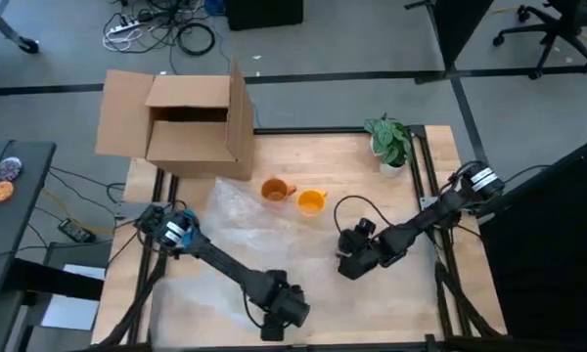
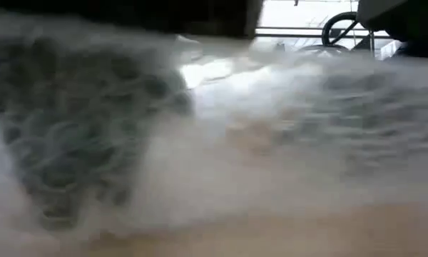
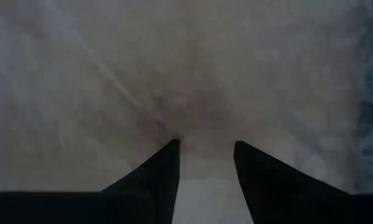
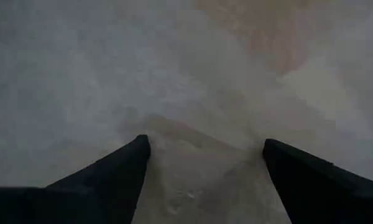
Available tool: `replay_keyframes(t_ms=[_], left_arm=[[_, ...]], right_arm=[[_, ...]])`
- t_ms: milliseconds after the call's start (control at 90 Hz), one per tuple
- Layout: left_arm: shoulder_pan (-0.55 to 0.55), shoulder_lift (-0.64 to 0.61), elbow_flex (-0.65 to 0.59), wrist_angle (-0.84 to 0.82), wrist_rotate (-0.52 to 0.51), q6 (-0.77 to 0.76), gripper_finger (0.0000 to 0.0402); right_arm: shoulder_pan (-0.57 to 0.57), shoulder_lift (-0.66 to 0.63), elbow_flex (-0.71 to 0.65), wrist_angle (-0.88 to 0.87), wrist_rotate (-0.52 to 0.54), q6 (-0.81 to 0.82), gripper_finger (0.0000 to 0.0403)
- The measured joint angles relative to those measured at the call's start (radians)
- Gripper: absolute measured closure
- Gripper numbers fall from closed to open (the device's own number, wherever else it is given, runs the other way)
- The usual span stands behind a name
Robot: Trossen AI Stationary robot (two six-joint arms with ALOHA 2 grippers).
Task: Wrap mug
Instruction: Wrap the yellow mug using the transparent bubble wrap
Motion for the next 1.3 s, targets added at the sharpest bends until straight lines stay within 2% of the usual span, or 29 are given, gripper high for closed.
replay_keyframes(t_ms=[111,211,400,489,589,667,733,789,878,922,1044,1144,1300], left_arm=[[-0.006,-0.004,0.037,-0.064,0.013,-0.012,0.0264],[-0.01,-0.004,0.08,-0.079,0.011,-0.011,0.0264],[-0.013,-0.004,0.194,-0.179,-0.066,0.008,0.0264],[-0.021,-0.004,0.267,-0.238,-0.119,0.012,0.0264],[-0.028,-0.006,0.345,-0.324,-0.211,0.031,0.0264],[-0.037,-0.006,0.398,-0.363,-0.266,0.058,0.0264],[-0.048,-0.01,0.433,-0.378,-0.283,0.083,0.0264],[-0.053,-0.011,0.465,-0.393,-0.292,0.101,0.0264],[-0.051,-0.013,0.51,-0.424,-0.366,0.144,0.0264],[-0.045,-0.013,0.532,-0.432,-0.401,0.165,0.0264],[-0.016,-0.031,0.546,-0.412,-0.486,0.246,0.0264],[0.02,-0.036,0.549,-0.408,-0.599,0.311,0.0264],[0.083,-0.035,0.546,-0.416,-0.729,0.409,0.0264]], right_arm=[[0.007,-0.093,-0.012,-0.049,-0.002,-0.047,0.011],[0.002,-0.195,-0.006,-0.032,0.052,-0.079,0.011],[-0.052,-0.317,-0.006,0.016,0.135,-0.293,0.011],[-0.099,-0.309,-0.006,0.057,0.11,-0.357,0.011],[-0.156,-0.258,-0.006,0.157,0.005,-0.432,0.0121],[-0.187,-0.198,-0.006,0.222,-0.066,-0.489,0.015],[-0.197,-0.154,-0.006,0.287,-0.085,-0.551,0.0195],[-0.187,-0.121,-0.006,0.365,-0.116,-0.62,0.0247],[-0.159,-0.086,-0.006,0.471,-0.156,-0.712,0.0351],[-0.144,-0.08,-0.006,0.529,-0.167,-0.764,0.038],[-0.121,-0.079,-0.005,0.658,-0.138,-0.839,0.0396],[-0.118,-0.087,-0.005,0.733,-0.137,-0.91,0.0401],[-0.119,-0.095,-0.004,0.765,-0.137,-0.941,0.0402]])
